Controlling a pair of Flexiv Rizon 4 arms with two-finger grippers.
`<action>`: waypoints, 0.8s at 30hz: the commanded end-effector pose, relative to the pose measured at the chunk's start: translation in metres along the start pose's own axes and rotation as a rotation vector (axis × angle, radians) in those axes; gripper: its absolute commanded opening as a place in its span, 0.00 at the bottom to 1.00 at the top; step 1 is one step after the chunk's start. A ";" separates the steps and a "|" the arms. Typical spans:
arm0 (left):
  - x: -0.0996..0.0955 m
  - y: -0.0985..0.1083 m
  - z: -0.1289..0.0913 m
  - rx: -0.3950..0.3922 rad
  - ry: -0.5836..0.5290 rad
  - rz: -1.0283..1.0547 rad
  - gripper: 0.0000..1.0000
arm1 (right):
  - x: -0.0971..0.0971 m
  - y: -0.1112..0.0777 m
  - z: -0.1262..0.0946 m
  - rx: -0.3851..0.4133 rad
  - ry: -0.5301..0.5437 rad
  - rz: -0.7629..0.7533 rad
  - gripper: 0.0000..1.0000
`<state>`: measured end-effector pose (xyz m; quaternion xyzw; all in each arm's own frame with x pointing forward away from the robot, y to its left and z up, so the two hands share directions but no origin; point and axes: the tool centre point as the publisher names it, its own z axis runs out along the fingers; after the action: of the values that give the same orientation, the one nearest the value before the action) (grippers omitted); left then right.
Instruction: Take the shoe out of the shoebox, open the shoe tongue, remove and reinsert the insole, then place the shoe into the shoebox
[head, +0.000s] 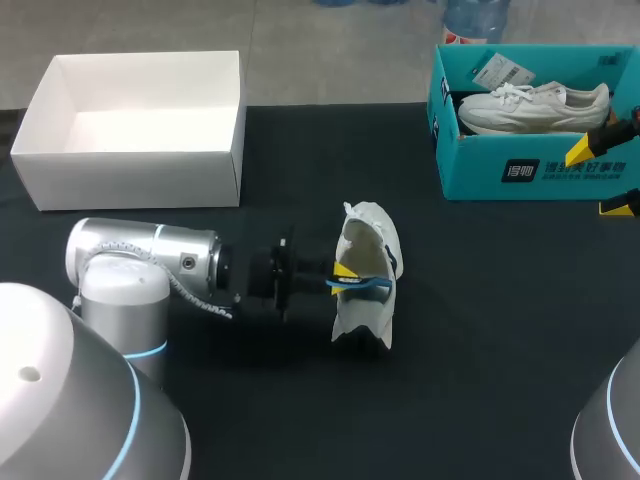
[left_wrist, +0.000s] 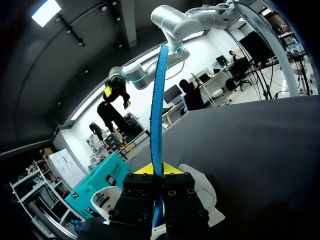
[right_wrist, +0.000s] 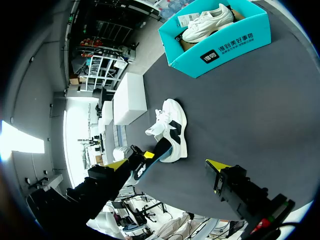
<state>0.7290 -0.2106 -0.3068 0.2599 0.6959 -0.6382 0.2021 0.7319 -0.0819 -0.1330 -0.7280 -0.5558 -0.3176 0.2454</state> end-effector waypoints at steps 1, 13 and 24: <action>-0.001 0.007 0.009 -0.016 -0.004 0.007 0.00 | 0.000 0.000 0.001 0.000 -0.001 0.002 1.00; -0.004 0.020 0.009 -0.061 -0.009 0.021 0.00 | 0.000 0.000 0.001 0.000 -0.001 0.002 1.00; -0.008 -0.006 -0.004 -0.023 -0.007 0.034 0.33 | 0.000 0.000 0.001 0.000 -0.001 0.002 1.00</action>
<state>0.7372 -0.2175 -0.3028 0.2649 0.6971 -0.6290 0.2197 0.7319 -0.0819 -0.1329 -0.7280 -0.5559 -0.3175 0.2454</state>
